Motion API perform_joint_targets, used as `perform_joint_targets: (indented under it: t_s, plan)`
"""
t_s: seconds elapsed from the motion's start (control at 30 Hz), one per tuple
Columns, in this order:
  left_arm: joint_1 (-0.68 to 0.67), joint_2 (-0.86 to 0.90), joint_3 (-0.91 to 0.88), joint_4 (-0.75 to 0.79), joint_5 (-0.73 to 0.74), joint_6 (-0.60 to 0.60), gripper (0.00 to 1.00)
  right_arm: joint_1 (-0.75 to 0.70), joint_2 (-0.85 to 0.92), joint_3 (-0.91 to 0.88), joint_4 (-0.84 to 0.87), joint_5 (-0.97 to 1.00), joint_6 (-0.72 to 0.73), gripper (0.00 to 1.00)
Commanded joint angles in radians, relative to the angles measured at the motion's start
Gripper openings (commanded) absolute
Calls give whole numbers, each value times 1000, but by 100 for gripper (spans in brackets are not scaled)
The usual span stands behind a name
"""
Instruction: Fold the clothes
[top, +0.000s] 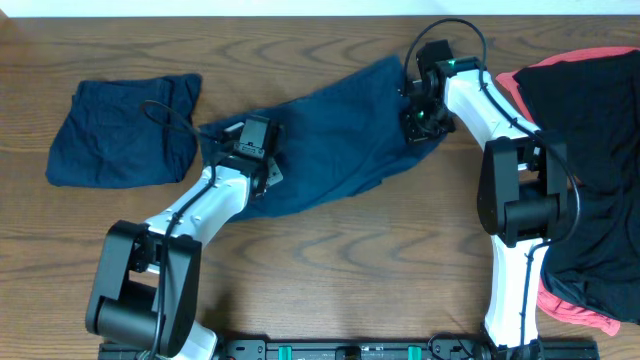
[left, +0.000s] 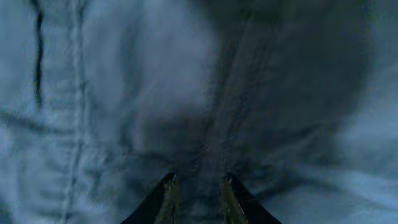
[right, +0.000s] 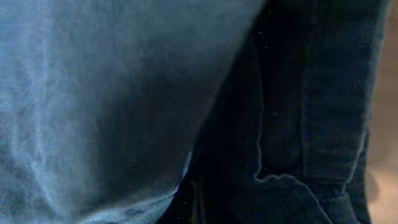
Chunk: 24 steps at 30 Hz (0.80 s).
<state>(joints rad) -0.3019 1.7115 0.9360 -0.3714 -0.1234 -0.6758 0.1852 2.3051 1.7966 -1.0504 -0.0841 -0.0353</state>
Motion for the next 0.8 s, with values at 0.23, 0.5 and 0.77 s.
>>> perform_joint_targets:
  t_s: [0.23,0.5,0.77]
  plan:
    - [4,11,4,-203,299,10,33,-93,51,-18,-258,346,110,1]
    - [5,-124,24,-231,330,151,34,-116,-32,-18,-291,312,154,1]
    - [67,-398,37,-278,260,212,89,-112,-303,-17,-217,196,147,2]
